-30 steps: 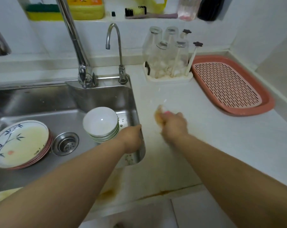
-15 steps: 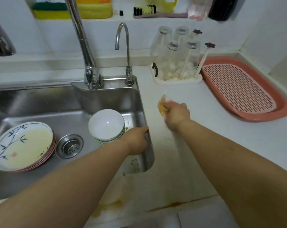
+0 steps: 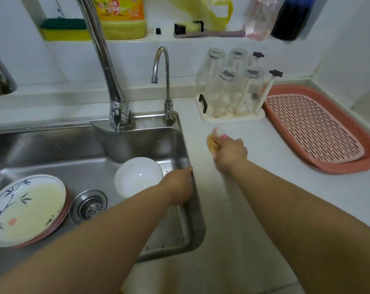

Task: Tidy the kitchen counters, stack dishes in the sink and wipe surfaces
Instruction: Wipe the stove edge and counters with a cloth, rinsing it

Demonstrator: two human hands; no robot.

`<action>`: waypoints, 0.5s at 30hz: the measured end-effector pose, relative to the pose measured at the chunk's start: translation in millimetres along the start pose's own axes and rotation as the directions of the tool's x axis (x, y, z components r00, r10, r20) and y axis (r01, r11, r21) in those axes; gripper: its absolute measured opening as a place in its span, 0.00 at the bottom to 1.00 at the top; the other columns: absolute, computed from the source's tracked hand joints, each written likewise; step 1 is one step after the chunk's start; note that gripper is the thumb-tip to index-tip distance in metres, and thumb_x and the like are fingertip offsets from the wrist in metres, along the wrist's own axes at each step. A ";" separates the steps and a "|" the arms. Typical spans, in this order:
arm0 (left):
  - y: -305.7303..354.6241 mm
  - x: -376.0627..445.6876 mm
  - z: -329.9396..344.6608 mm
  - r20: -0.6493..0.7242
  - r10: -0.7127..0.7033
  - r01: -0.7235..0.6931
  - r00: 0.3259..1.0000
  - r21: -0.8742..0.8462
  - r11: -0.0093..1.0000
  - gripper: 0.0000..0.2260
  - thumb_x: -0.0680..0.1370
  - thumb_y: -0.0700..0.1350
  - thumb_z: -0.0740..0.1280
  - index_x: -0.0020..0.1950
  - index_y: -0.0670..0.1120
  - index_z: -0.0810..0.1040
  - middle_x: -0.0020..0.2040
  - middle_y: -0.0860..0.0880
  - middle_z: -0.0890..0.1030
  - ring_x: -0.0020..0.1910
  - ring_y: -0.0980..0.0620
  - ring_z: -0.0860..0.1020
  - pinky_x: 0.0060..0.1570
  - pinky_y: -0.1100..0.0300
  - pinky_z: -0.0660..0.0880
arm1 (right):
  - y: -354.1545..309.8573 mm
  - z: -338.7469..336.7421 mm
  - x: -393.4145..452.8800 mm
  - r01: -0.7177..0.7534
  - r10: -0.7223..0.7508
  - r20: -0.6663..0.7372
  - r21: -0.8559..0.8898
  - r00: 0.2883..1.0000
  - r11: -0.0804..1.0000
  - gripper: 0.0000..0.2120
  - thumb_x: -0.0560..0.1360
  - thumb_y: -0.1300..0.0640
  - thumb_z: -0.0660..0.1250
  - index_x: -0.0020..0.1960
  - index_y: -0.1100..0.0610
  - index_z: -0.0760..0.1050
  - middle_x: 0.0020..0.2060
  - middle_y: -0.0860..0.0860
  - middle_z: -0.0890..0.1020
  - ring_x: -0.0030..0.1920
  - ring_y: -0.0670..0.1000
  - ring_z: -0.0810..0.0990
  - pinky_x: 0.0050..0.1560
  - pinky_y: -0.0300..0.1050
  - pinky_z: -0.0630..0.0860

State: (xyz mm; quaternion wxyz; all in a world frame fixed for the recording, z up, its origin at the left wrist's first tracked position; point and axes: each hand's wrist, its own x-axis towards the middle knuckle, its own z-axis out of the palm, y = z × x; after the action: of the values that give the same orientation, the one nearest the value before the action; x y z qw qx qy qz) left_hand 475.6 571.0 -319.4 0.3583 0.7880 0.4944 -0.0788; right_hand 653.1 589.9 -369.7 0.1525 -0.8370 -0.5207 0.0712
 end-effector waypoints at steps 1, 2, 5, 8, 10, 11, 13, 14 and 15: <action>-0.5 2.4 -1.3 0.001 0.003 -0.003 1.000 0.011 1.000 0.23 0.80 0.37 0.55 0.76 0.45 0.59 0.68 0.41 0.71 0.66 0.43 0.71 0.62 0.57 0.67 | -15.7 4.7 -5.3 0.092 -0.094 0.040 0.032 0.995 0.995 0.17 0.76 0.45 0.60 0.63 0.47 0.74 0.64 0.54 0.69 0.58 0.55 0.70 0.60 0.49 0.67; -1.0 5.2 -2.6 0.001 0.006 -0.006 1.000 0.022 1.000 0.22 0.80 0.38 0.55 0.75 0.45 0.60 0.66 0.40 0.73 0.64 0.42 0.73 0.60 0.57 0.68 | -29.7 7.8 -13.2 0.165 -0.168 0.067 0.055 0.983 0.985 0.14 0.75 0.46 0.64 0.58 0.48 0.76 0.62 0.54 0.72 0.58 0.56 0.72 0.60 0.53 0.70; -3.0 8.9 -3.6 0.032 -0.004 0.003 0.999 0.025 1.000 0.21 0.80 0.40 0.56 0.74 0.45 0.62 0.65 0.40 0.74 0.63 0.42 0.73 0.59 0.57 0.69 | -21.8 -2.5 -54.6 0.363 -0.364 0.098 0.028 0.926 0.931 0.06 0.75 0.52 0.65 0.50 0.50 0.79 0.50 0.49 0.79 0.53 0.58 0.75 0.57 0.54 0.72; -5.1 13.3 -3.6 0.065 -0.008 0.006 0.998 0.041 0.999 0.25 0.80 0.40 0.56 0.77 0.47 0.55 0.68 0.39 0.71 0.65 0.41 0.72 0.62 0.58 0.68 | 16.6 -15.9 -48.9 0.274 -0.270 0.068 -0.047 0.960 0.961 0.20 0.75 0.54 0.64 0.65 0.41 0.73 0.59 0.48 0.77 0.58 0.58 0.73 0.58 0.51 0.71; -5.9 15.7 -4.6 0.067 -0.008 0.006 0.998 0.037 0.999 0.26 0.81 0.39 0.56 0.78 0.45 0.52 0.70 0.40 0.70 0.67 0.42 0.70 0.64 0.58 0.67 | 23.2 -16.4 -14.1 0.101 -0.100 0.010 -0.097 0.995 0.990 0.23 0.75 0.54 0.61 0.69 0.40 0.68 0.67 0.51 0.72 0.65 0.59 0.70 0.62 0.52 0.68; -5.6 16.5 -4.7 0.072 -0.017 0.016 0.997 0.010 1.000 0.26 0.80 0.39 0.56 0.78 0.45 0.53 0.71 0.40 0.69 0.68 0.42 0.69 0.65 0.58 0.66 | 16.5 -13.2 3.8 0.056 -0.053 0.029 -0.110 0.998 0.992 0.23 0.76 0.55 0.61 0.70 0.41 0.67 0.69 0.52 0.69 0.67 0.59 0.68 0.64 0.53 0.66; -7.1 18.2 -4.7 0.051 -0.013 0.014 0.999 -0.016 1.000 0.25 0.80 0.38 0.57 0.77 0.45 0.57 0.72 0.42 0.68 0.70 0.44 0.68 0.65 0.58 0.65 | -9.0 -3.4 28.3 0.041 -0.036 0.059 -0.082 0.998 0.996 0.22 0.77 0.55 0.59 0.70 0.45 0.67 0.70 0.54 0.66 0.68 0.60 0.65 0.66 0.56 0.64; -8.1 19.6 -5.4 0.041 -0.007 0.008 0.999 -0.020 1.000 0.24 0.80 0.38 0.57 0.77 0.46 0.58 0.72 0.42 0.68 0.70 0.44 0.68 0.65 0.59 0.65 | -21.6 1.3 34.0 0.060 -0.053 0.105 -0.056 0.993 0.997 0.20 0.78 0.53 0.59 0.70 0.46 0.69 0.68 0.55 0.66 0.67 0.61 0.65 0.65 0.55 0.65; -9.3 21.3 -5.6 0.039 -0.005 0.006 0.999 -0.020 1.000 0.24 0.80 0.38 0.57 0.76 0.46 0.59 0.71 0.43 0.69 0.69 0.44 0.68 0.65 0.59 0.65 | -31.9 6.9 33.7 0.138 -0.130 0.111 -0.069 0.985 0.988 0.19 0.78 0.51 0.59 0.68 0.48 0.71 0.66 0.55 0.66 0.64 0.60 0.66 0.64 0.53 0.66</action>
State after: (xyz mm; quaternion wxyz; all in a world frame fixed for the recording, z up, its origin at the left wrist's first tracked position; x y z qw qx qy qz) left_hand 477.1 592.3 -330.1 0.3753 0.7814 0.4903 -0.0901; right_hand 639.2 634.4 -364.4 0.0971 -0.8002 -0.5856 0.0852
